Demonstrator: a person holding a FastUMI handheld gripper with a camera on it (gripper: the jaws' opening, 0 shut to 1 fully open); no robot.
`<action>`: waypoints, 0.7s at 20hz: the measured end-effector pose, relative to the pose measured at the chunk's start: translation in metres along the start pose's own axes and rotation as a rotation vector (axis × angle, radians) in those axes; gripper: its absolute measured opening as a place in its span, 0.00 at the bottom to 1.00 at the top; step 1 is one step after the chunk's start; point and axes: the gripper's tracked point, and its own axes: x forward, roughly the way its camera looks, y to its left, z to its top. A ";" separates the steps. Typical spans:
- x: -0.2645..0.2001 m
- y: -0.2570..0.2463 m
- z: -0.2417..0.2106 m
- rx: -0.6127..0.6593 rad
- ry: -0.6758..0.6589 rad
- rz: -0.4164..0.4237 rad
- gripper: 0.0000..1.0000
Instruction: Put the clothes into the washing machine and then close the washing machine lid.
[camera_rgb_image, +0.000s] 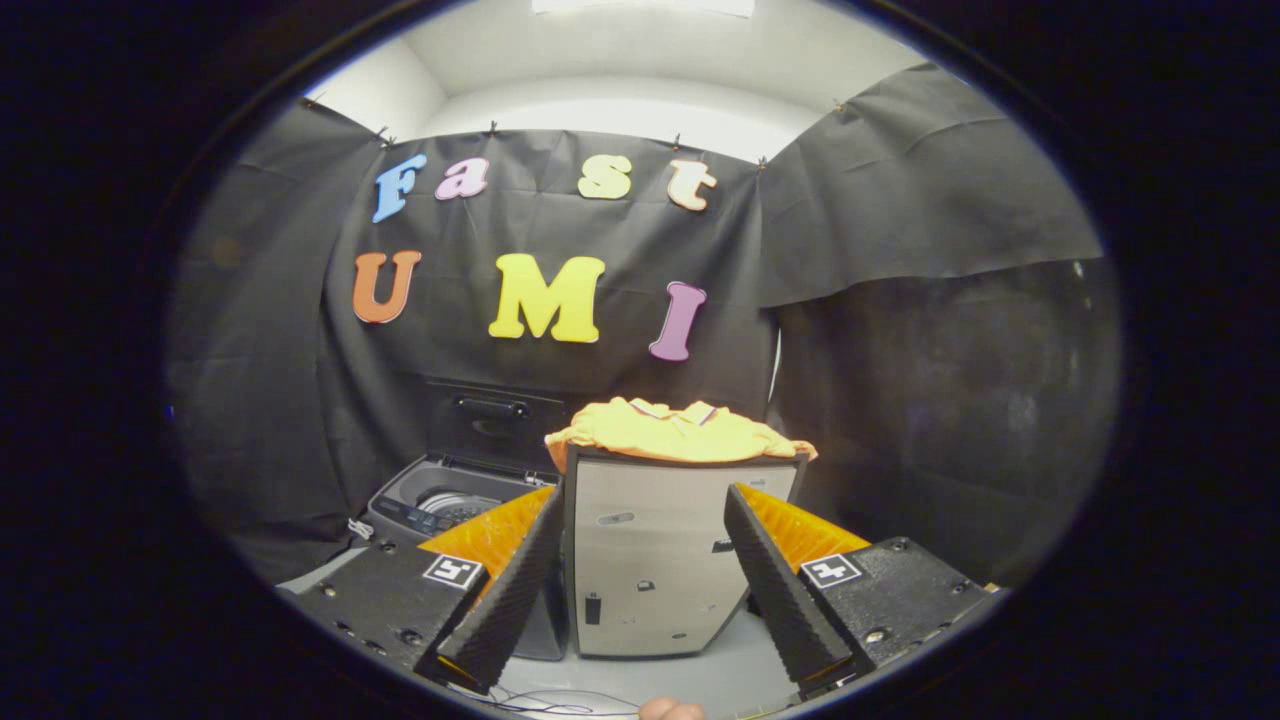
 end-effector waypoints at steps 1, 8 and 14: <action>0.001 0.000 -0.001 -0.002 0.001 0.000 1.00; 0.001 0.001 -0.005 0.007 0.008 -0.003 1.00; 0.007 -0.001 -0.007 0.018 0.028 -0.019 1.00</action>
